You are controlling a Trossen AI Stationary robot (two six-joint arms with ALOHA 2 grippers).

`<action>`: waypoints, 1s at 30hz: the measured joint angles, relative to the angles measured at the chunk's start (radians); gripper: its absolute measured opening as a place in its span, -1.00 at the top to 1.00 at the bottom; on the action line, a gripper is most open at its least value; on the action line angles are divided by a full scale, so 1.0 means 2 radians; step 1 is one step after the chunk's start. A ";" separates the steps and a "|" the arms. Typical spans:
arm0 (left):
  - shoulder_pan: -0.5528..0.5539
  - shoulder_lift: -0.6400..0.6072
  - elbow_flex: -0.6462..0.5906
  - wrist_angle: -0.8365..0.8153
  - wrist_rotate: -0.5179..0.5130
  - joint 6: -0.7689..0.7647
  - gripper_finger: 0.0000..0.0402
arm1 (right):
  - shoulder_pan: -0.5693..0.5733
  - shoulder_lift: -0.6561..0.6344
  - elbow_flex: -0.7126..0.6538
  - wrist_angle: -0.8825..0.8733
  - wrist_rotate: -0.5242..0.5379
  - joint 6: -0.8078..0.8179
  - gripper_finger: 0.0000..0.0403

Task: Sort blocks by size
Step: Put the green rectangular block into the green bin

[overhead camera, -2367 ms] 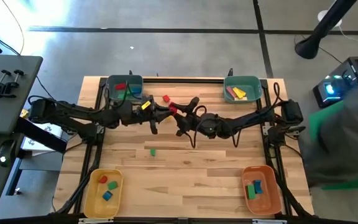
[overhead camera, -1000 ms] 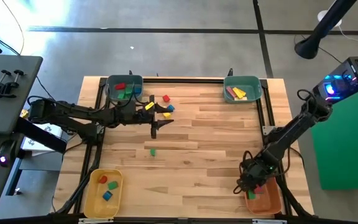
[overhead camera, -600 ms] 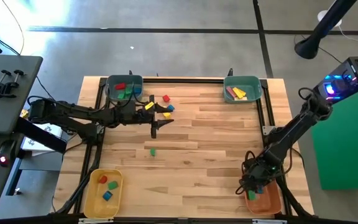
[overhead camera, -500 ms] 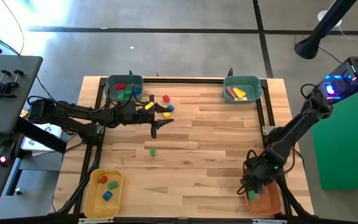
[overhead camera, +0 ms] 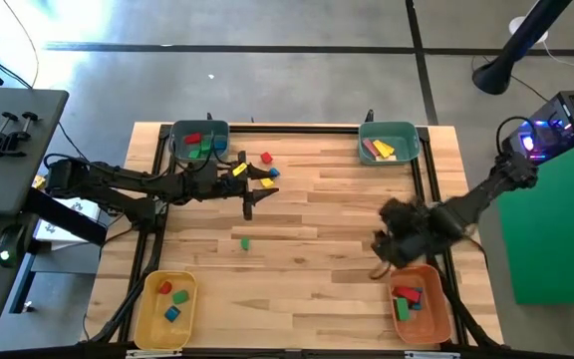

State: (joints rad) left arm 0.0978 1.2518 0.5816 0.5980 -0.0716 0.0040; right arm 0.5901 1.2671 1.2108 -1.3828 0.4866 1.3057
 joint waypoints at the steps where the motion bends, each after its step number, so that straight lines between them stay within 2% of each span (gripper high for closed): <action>1: 0.000 0.000 0.000 0.000 -0.004 -0.002 0.07 | -0.021 0.000 -0.011 0.023 0.016 -0.059 -0.36; 3: 0.000 0.000 0.000 -0.001 -0.008 -0.008 0.07 | -0.065 0.000 -0.036 0.095 0.042 -0.178 -0.36; 5: 0.000 0.000 0.000 -0.007 -0.009 -0.010 0.07 | -0.113 0.000 -0.066 0.189 0.042 -0.291 -0.37; 9: 0.000 0.000 0.000 -0.014 -0.010 -0.014 0.07 | -0.201 0.001 -0.142 0.435 -0.019 -0.479 -0.37; 12: 0.000 0.000 0.000 -0.030 -0.012 -0.018 0.07 | -0.253 0.001 -0.204 0.623 -0.061 -0.570 -0.37; 15: 0.000 -0.008 0.000 -0.077 -0.022 -0.028 0.07 | -0.294 0.001 -0.260 0.788 -0.077 -0.616 -0.37; 17: -0.004 -0.023 0.000 -0.127 -0.021 -0.013 0.07 | -0.314 0.001 -0.289 0.867 -0.083 -0.631 -0.37; 21: -0.028 -0.063 0.016 -0.281 -0.021 0.050 0.07 | -0.338 0.001 -0.310 0.931 -0.114 -0.642 -0.37; 24: -0.048 -0.082 0.043 -0.417 -0.065 0.067 0.07 | -0.341 0.001 -0.309 0.927 -0.134 -0.631 -0.37; 26: -0.058 -0.088 0.057 -0.495 -0.100 0.036 0.07 | -0.339 0.001 -0.309 0.928 -0.142 -0.629 -0.37; 30: -0.051 -0.089 0.066 -0.580 -0.177 -0.121 0.07 | -0.329 0.001 -0.309 0.920 -0.147 -0.617 -0.37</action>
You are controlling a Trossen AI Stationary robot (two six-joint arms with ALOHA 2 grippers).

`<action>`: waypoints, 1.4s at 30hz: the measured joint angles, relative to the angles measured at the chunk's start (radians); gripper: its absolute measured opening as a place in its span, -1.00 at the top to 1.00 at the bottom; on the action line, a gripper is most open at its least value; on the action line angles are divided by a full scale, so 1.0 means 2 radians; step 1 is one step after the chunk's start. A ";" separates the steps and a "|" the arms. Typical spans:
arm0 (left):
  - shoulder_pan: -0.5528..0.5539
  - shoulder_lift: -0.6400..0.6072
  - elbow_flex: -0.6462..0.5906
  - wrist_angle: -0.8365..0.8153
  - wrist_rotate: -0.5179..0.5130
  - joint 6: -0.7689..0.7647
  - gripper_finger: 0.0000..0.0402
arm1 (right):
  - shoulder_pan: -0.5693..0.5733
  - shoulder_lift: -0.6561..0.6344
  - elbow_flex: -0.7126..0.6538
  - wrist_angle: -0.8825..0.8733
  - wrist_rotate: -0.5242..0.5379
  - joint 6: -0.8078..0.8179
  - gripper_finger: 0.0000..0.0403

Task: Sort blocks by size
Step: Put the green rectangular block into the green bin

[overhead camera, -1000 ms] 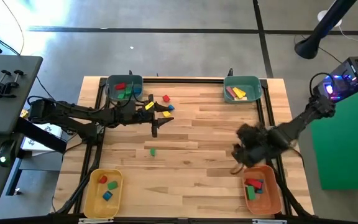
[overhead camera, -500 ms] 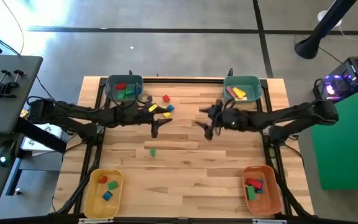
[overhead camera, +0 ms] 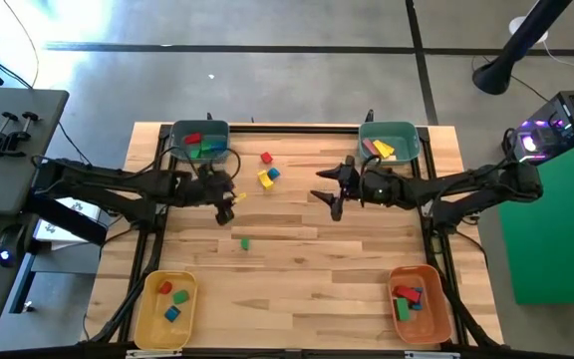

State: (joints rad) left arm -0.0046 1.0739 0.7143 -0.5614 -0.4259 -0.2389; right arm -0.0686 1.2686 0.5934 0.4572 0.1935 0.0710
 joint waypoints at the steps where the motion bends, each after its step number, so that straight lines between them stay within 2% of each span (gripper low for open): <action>1: 0.007 0.001 0.000 -0.018 -0.001 -0.037 0.07 | 0.003 0.000 0.000 -0.003 -0.001 0.002 -0.37; 5: 0.035 0.017 0.000 -0.080 0.016 -0.148 0.07 | 0.009 0.000 0.000 -0.030 -0.001 0.015 -0.37; 8: 0.053 0.037 0.000 -0.111 0.027 -0.185 0.07 | 0.008 0.000 0.000 -0.055 0.004 0.027 -0.37; 11: 0.060 0.056 0.000 -0.151 0.050 -0.139 0.07 | 0.008 0.000 0.000 -0.073 0.013 0.030 -0.37; 14: 0.060 0.074 0.000 -0.177 0.027 -0.081 0.07 | 0.008 0.000 0.001 -0.081 0.019 0.030 -0.37; 16: 0.068 0.087 0.000 -0.173 0.014 -0.064 0.07 | 0.008 0.000 0.001 -0.081 0.019 0.030 -0.37; 20: 0.105 0.118 0.000 -0.154 0.060 -0.052 0.07 | 0.008 0.000 0.001 -0.081 0.020 0.030 -0.37; 24: 0.151 0.166 0.000 -0.123 0.111 -0.097 0.10 | 0.008 0.000 0.001 -0.084 0.020 0.030 -0.37; 27: 0.164 0.200 0.000 -0.118 0.089 -0.124 0.19 | 0.008 0.000 0.001 -0.088 0.020 0.030 -0.37; 31: 0.161 0.219 0.002 -0.116 0.080 -0.130 0.35 | 0.008 0.000 0.000 -0.092 0.020 0.030 -0.37; 35: 0.148 0.217 0.002 -0.088 0.095 -0.120 0.43 | 0.008 0.000 0.000 -0.093 0.020 0.030 -0.37; 42: 0.091 0.194 0.027 -0.002 0.188 -0.075 0.45 | 0.008 0.000 0.000 -0.096 0.020 0.030 -0.37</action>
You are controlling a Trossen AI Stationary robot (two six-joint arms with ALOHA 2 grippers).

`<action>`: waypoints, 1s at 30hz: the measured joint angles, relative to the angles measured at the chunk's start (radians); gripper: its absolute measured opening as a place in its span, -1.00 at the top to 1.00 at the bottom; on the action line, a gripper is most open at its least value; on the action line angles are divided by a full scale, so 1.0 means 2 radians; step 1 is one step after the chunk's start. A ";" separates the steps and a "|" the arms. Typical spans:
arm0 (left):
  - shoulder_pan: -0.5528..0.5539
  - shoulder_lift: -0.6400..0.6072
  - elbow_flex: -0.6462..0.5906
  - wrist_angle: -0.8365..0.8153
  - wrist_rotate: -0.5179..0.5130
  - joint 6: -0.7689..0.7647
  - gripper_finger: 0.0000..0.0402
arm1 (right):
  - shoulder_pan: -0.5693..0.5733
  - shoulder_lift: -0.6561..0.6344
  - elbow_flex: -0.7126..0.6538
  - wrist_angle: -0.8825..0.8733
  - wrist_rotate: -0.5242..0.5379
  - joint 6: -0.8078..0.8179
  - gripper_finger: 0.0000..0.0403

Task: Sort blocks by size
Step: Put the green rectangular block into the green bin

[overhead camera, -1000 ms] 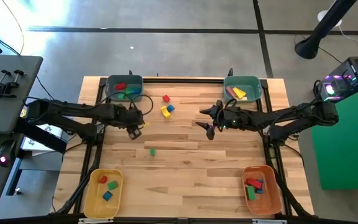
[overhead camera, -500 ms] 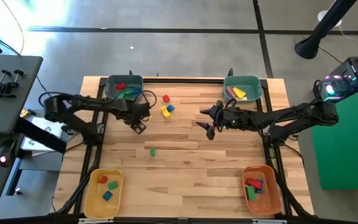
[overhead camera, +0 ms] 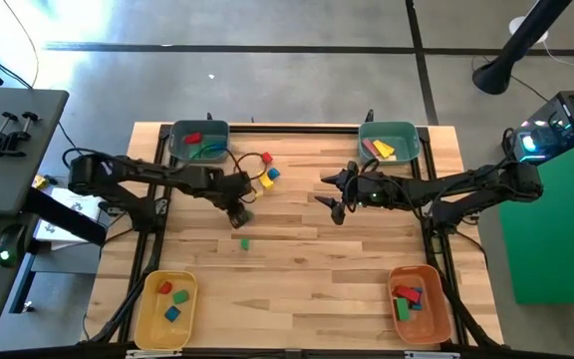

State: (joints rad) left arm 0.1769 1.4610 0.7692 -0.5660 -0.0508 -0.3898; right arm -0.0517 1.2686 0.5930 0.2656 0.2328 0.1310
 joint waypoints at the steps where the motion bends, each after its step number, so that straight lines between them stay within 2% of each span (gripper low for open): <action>1: -0.007 -0.007 0.007 0.015 0.003 0.015 0.45 | 0.000 0.000 0.000 0.000 0.000 0.000 -0.37; 9: -0.058 -0.017 0.021 0.102 0.009 0.213 0.44 | 0.000 0.000 0.000 -0.002 0.000 0.001 -0.37; 11: -0.065 -0.005 0.021 0.126 0.014 0.240 0.40 | 0.000 0.000 0.000 -0.007 0.000 0.002 -0.37; 15: -0.081 0.029 0.021 0.194 0.065 0.274 0.21 | 0.000 0.001 0.000 -0.011 0.000 0.002 -0.37; 20: -0.107 0.082 0.021 0.277 0.101 0.284 -0.11 | 0.000 0.009 -0.001 -0.007 0.000 0.012 -0.37; 23: -0.123 0.110 0.021 0.293 0.097 0.284 -0.27 | 0.000 0.019 -0.001 -0.006 0.000 0.015 -0.37; 26: -0.137 0.129 0.021 0.302 0.077 0.268 -0.36 | 0.000 0.031 -0.001 -0.006 0.000 0.025 -0.37; 30: -0.153 0.145 0.021 0.312 0.053 0.225 -0.37 | 0.001 0.049 -0.001 -0.006 -0.001 0.041 -0.37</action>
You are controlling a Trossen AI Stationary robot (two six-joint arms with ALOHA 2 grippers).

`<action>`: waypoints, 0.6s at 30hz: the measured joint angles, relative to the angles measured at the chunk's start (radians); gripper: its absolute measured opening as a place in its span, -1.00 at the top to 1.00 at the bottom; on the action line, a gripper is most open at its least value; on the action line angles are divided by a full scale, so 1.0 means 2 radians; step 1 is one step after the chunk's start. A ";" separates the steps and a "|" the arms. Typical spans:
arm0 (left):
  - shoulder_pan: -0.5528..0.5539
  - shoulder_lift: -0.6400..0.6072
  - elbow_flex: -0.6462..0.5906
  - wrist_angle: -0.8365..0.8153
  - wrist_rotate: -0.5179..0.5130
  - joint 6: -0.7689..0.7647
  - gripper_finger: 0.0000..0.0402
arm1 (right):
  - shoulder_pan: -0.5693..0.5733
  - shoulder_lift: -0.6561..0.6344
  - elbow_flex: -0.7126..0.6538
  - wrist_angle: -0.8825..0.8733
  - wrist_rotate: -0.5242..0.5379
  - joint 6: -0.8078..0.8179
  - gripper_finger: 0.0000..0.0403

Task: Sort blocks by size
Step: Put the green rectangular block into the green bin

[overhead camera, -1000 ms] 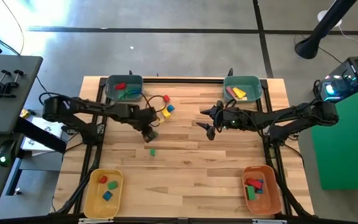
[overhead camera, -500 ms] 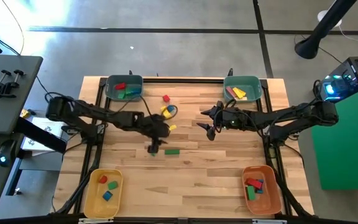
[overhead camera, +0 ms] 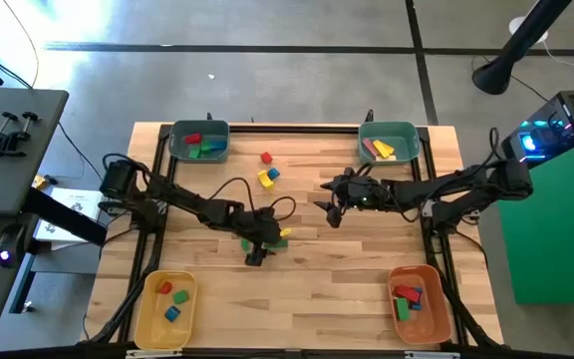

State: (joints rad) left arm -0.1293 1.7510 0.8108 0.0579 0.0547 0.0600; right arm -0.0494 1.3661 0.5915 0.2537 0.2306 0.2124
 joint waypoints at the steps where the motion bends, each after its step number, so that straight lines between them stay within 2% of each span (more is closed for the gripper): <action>1: -0.004 0.004 0.000 -0.002 -0.007 -0.008 -0.37 | 0.000 0.004 0.000 -0.002 0.000 0.008 -0.37; 6: -0.015 0.017 0.000 -0.008 -0.020 -0.037 -0.33 | 0.018 0.025 0.000 0.004 0.000 0.025 -0.37; 11: -0.012 0.017 -0.011 0.004 -0.026 -0.026 -0.25 | 0.058 0.040 0.000 0.034 0.006 -0.017 -0.37; 15: 0.001 0.016 -0.025 0.016 -0.031 -0.011 -0.11 | 0.084 0.063 0.000 0.076 0.041 -0.047 -0.37; 18: 0.011 0.018 -0.034 0.026 -0.033 0.005 0.07 | 0.091 0.088 0.000 0.109 0.055 -0.061 -0.37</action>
State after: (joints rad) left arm -0.1074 1.7863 0.7435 0.1093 -0.0114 0.0709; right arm 0.1334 1.5430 0.5921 0.4720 0.3408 0.0895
